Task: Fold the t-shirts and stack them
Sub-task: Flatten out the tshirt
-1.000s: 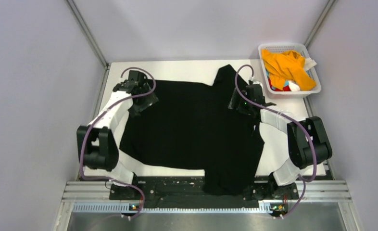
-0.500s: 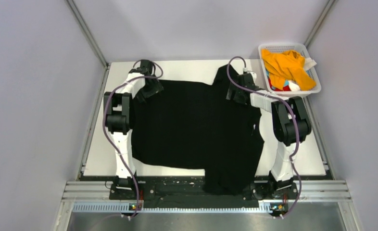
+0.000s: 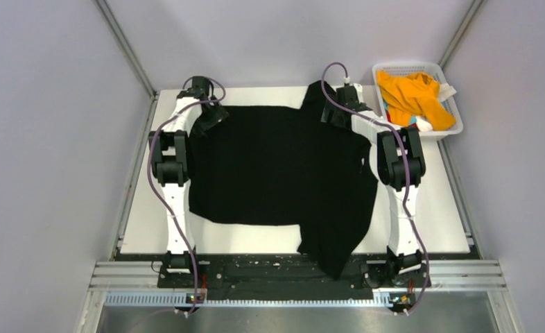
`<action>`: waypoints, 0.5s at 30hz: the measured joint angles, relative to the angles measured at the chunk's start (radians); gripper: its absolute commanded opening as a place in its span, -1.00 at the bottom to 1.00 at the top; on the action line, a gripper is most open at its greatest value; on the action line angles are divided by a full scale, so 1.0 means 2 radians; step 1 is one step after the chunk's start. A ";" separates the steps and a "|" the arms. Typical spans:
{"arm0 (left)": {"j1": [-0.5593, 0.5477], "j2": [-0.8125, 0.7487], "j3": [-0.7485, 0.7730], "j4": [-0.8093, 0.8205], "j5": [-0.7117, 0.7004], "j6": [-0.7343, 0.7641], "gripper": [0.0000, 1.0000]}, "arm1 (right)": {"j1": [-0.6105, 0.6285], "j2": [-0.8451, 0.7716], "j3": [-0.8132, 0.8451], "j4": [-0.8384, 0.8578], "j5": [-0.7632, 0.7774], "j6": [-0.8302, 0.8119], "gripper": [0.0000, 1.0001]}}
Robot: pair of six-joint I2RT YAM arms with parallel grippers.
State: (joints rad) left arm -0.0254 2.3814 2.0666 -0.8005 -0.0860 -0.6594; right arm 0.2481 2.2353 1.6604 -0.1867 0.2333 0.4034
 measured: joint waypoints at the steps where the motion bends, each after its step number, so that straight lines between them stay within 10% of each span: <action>1: 0.002 0.004 0.007 0.000 0.006 0.000 0.97 | -0.001 0.009 0.014 -0.001 -0.003 -0.002 0.95; 15: 0.026 -0.026 -0.013 0.005 0.025 0.009 0.97 | -0.008 0.020 0.098 -0.064 -0.023 -0.043 0.97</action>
State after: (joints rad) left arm 0.0261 2.3295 2.0399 -0.7906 -0.0368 -0.6411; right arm 0.2317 2.2749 1.8568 -0.3149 0.1883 0.3172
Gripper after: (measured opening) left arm 0.986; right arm 0.982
